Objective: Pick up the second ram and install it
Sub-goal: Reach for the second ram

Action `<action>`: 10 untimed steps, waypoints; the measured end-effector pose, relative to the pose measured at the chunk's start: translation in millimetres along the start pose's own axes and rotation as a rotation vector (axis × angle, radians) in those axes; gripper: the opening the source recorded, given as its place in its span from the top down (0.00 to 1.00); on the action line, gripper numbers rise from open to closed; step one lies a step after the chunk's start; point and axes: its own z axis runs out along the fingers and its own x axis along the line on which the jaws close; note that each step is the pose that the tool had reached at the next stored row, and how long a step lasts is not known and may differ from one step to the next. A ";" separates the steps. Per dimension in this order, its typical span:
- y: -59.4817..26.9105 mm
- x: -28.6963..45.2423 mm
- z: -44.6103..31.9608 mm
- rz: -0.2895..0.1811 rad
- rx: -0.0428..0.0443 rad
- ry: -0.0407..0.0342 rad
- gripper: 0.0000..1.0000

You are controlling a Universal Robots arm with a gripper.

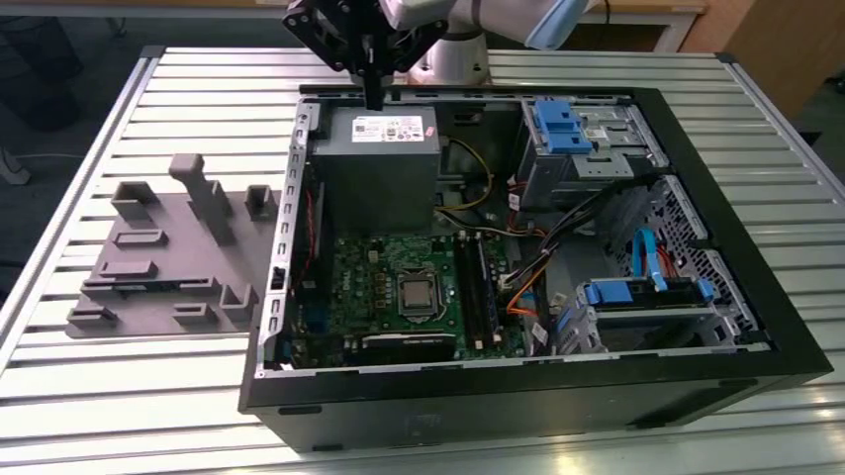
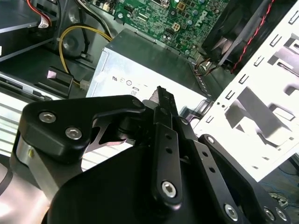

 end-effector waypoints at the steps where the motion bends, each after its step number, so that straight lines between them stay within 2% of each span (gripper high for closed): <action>1: -0.1 0.6 0.0 0.000 0.0000 0.0000 0.89; 10: -0.5 6.2 -0.1 0.000 0.0001 0.0000 0.89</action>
